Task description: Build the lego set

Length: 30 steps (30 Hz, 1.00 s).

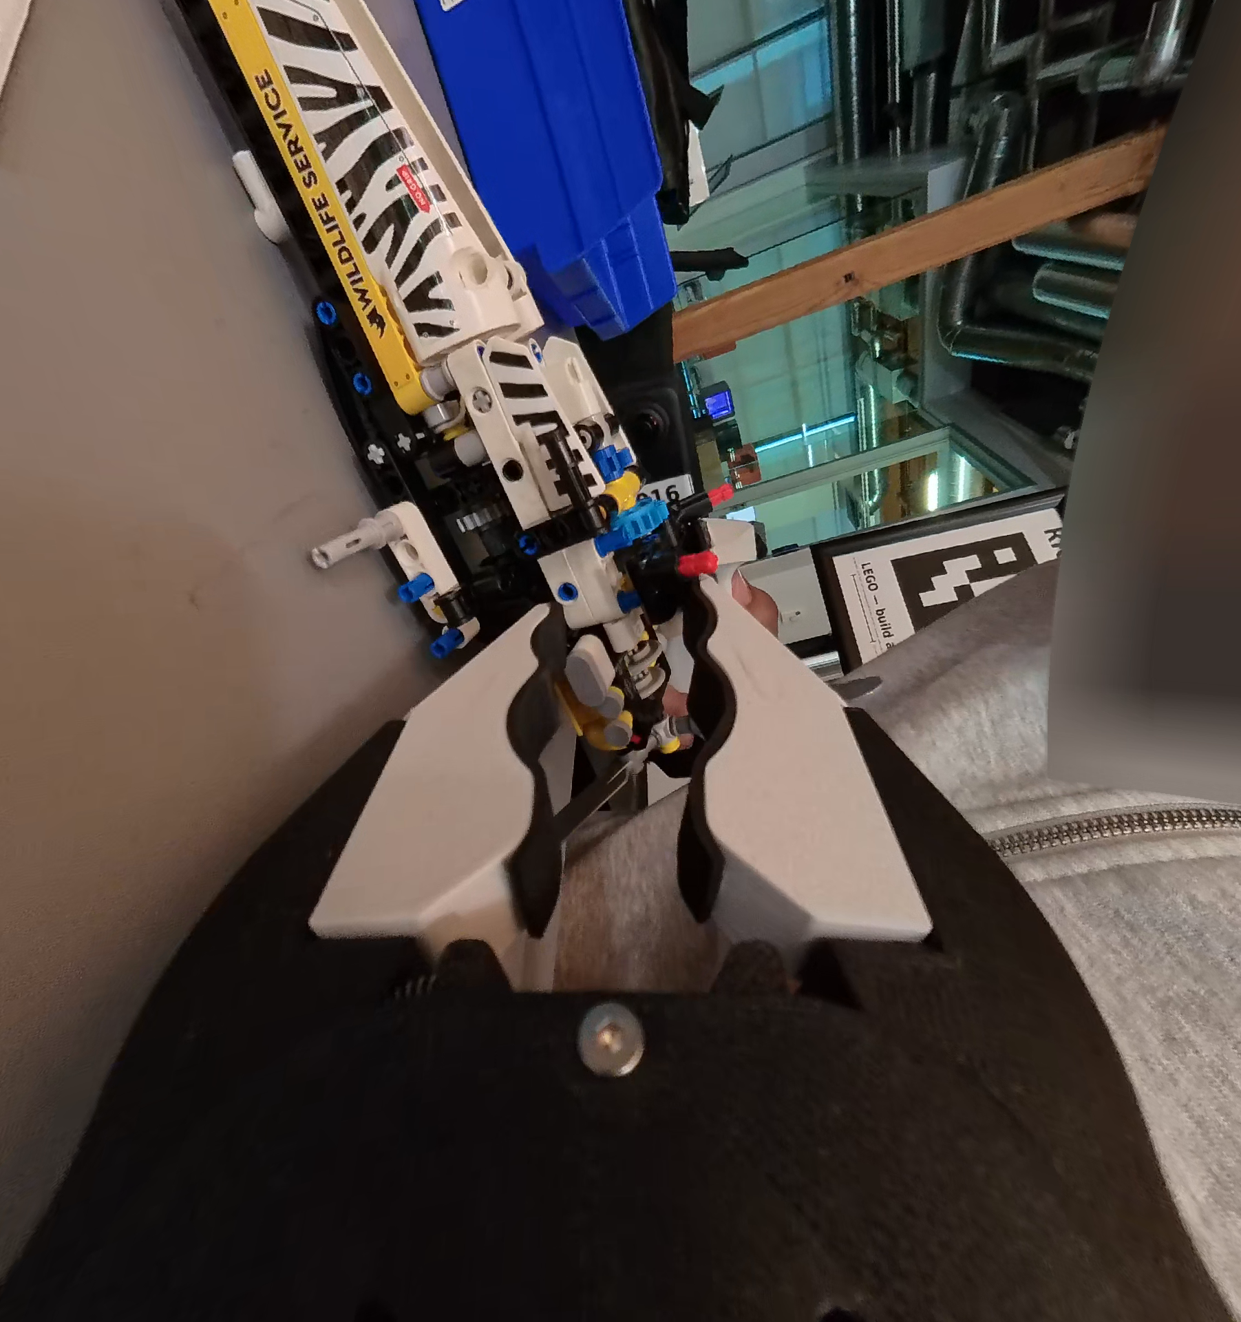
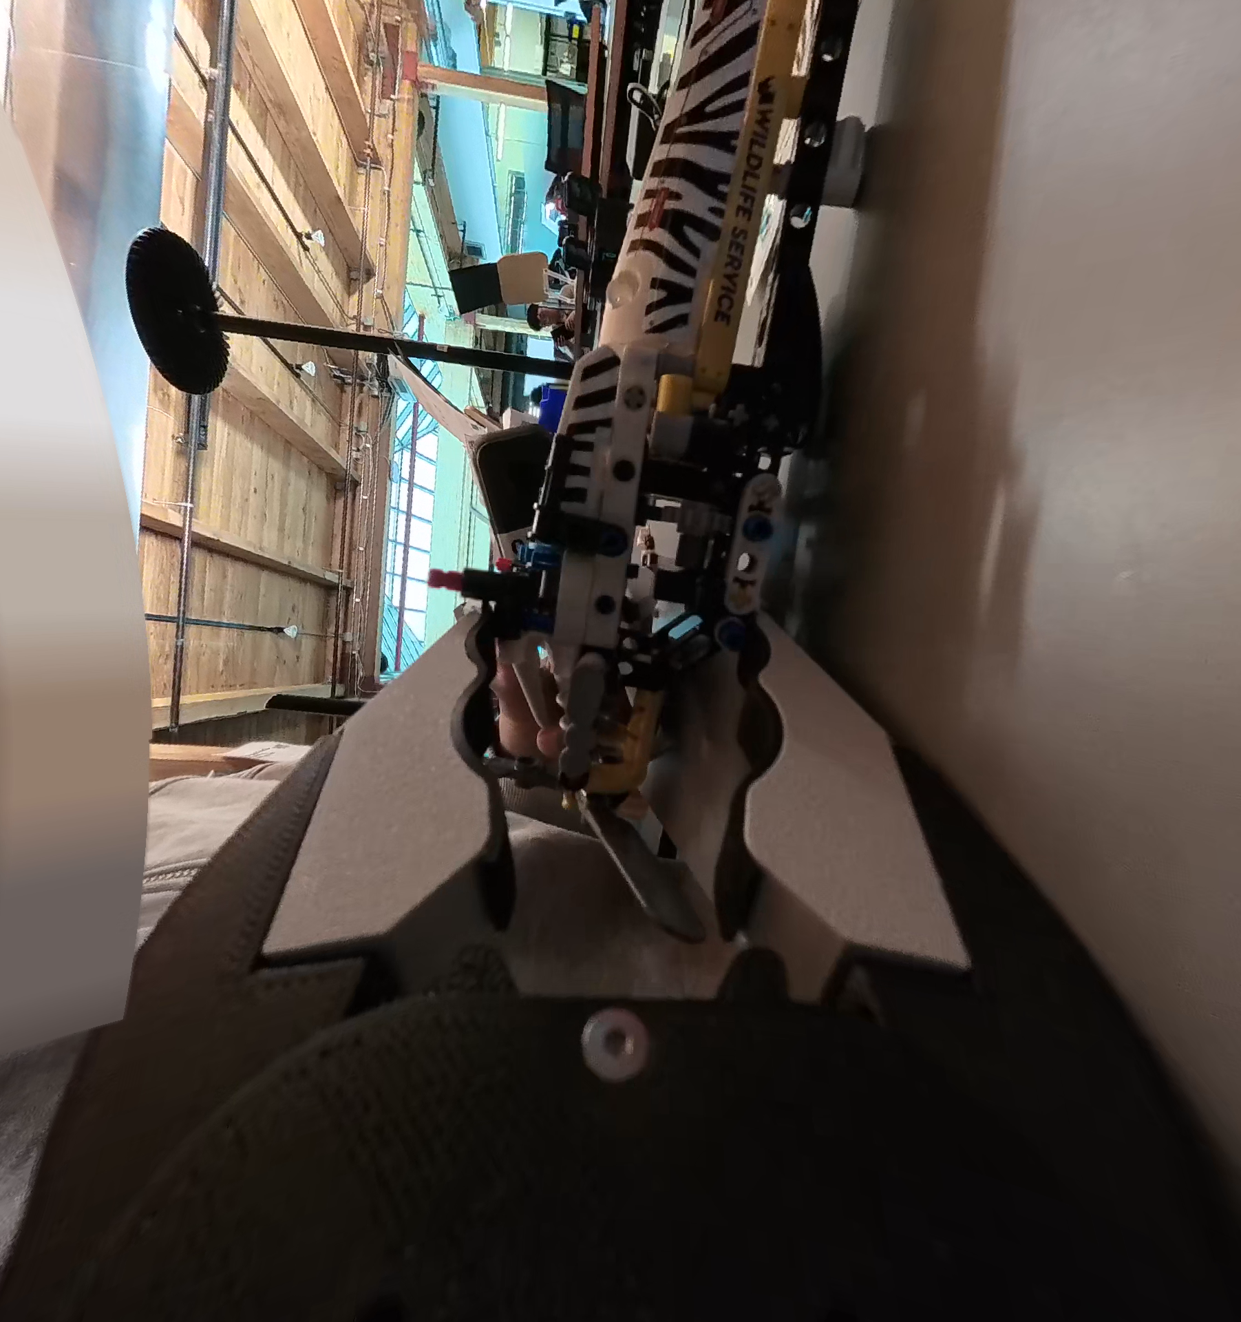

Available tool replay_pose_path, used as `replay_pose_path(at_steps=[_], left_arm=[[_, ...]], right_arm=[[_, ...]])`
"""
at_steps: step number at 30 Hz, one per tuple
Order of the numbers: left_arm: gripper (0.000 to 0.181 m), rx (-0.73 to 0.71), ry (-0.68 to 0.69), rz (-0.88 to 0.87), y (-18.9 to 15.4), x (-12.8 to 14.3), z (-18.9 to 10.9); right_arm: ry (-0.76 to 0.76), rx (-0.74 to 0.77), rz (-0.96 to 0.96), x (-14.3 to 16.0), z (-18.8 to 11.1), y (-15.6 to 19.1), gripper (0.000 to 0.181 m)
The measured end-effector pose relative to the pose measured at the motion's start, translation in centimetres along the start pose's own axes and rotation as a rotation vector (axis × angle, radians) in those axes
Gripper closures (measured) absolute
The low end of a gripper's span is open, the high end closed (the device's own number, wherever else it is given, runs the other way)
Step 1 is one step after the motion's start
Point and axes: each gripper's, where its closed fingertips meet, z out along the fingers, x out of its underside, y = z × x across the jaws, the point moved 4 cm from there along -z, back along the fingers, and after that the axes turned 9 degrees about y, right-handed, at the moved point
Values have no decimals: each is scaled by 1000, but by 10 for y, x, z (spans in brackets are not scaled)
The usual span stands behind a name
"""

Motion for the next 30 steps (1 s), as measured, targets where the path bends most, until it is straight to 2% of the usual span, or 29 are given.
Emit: replay_pose_path(at_steps=[30], left_arm=[[145,-15,-3,-11,2,0,5]], right_arm=[[0,-1,58,-2,-3,-1,117]])
